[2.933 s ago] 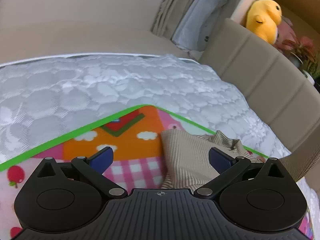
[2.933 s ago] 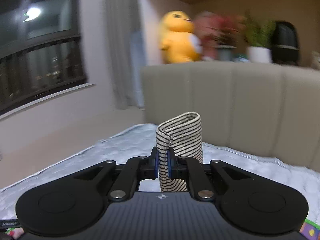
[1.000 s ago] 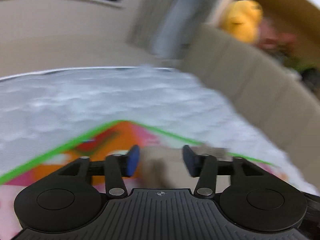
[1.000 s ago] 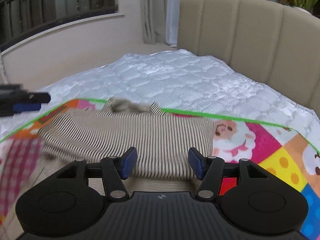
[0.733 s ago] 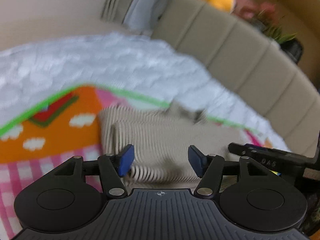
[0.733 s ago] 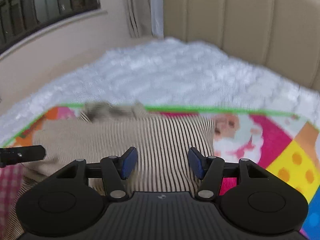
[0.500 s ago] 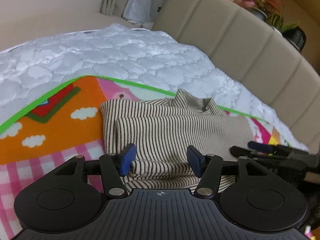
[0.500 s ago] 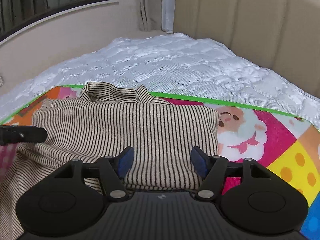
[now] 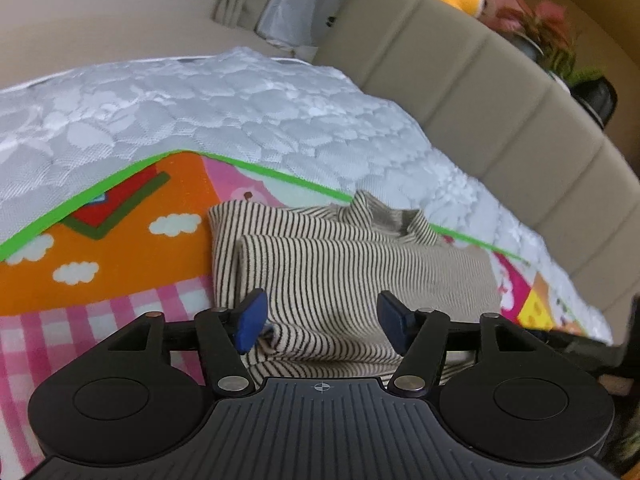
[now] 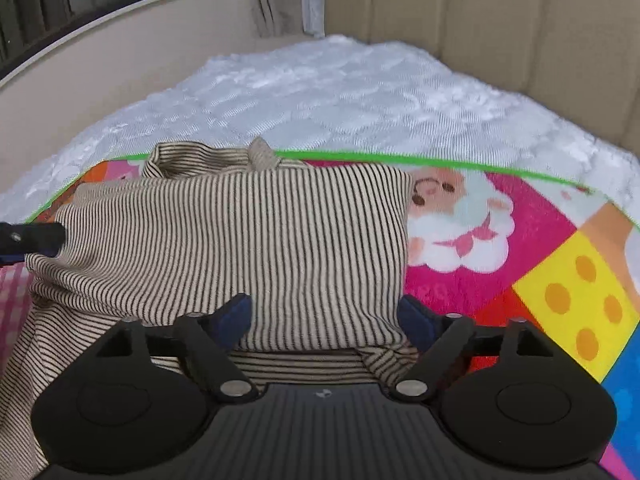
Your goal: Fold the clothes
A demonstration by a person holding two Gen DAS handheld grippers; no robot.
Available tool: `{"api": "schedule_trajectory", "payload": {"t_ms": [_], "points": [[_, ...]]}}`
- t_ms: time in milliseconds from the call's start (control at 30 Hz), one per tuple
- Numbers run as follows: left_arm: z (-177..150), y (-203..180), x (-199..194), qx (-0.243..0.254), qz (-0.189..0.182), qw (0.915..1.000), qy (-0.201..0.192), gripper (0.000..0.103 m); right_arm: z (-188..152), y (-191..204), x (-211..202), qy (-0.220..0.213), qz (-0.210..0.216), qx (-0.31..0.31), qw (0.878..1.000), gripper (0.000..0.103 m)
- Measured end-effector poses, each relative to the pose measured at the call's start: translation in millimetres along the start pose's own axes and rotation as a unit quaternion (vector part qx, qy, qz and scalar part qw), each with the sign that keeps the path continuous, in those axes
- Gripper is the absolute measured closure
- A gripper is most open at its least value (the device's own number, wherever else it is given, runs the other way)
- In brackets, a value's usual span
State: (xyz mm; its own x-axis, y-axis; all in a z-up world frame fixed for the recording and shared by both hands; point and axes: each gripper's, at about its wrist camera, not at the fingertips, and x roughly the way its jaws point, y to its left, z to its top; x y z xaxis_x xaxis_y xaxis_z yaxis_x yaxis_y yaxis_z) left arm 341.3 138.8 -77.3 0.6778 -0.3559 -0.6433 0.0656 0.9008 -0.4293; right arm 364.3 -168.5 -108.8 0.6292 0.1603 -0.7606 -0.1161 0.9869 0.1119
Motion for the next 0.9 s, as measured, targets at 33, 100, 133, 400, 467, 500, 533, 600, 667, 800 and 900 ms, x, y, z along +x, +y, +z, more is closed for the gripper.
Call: {"api": "schedule_trajectory", "payload": {"t_ms": [33, 100, 133, 400, 467, 500, 533, 600, 667, 800, 900], "points": [[1, 1, -2, -0.006, 0.0, 1.0, 0.002, 0.034, -3, -3, 0, -0.005, 0.005, 0.009, 1.0, 0.013], [2, 2, -4, -0.008, 0.005, 0.9999, 0.01, 0.032, -10, -8, -1, -0.017, 0.014, 0.026, 0.999, 0.013], [0, 3, -2, -0.007, 0.008, 0.9998, 0.016, 0.031, -11, -7, -1, -0.02, 0.012, 0.023, 0.999, 0.013], [-1, 2, 1, 0.008, 0.027, 0.9996, 0.006, 0.036, -7, -5, -19, -0.042, -0.008, 0.008, 0.999, 0.012], [6, 2, -16, 0.008, 0.032, 0.9986, -0.042, 0.036, -8, -1, -35, -0.07, -0.014, -0.016, 0.997, 0.012], [9, 2, -24, 0.005, 0.031, 0.9975, -0.063, 0.036, -9, 2, -42, -0.084, -0.018, -0.032, 0.996, 0.012], [12, 3, -31, -0.005, 0.022, 0.9966, -0.079, 0.036, -8, 5, -48, -0.099, -0.022, -0.046, 0.994, 0.012], [16, 4, -40, -0.025, -0.008, 0.9949, -0.098, 0.036, -4, 10, -55, -0.124, -0.028, -0.065, 0.99, 0.019], [17, 0, -40, -0.028, -0.043, 0.9944, -0.092, 0.034, 8, 13, -52, -0.131, -0.028, -0.063, 0.989, 0.035], [7, -10, -21, -0.006, -0.049, 0.9974, -0.051, 0.034, 29, 5, -24, -0.095, -0.016, -0.019, 0.995, 0.053], [-4, -9, 1, 0.001, -0.014, 0.9999, -0.006, 0.036, 29, 0, -3, -0.053, -0.018, -0.015, 0.998, 0.05]]}}
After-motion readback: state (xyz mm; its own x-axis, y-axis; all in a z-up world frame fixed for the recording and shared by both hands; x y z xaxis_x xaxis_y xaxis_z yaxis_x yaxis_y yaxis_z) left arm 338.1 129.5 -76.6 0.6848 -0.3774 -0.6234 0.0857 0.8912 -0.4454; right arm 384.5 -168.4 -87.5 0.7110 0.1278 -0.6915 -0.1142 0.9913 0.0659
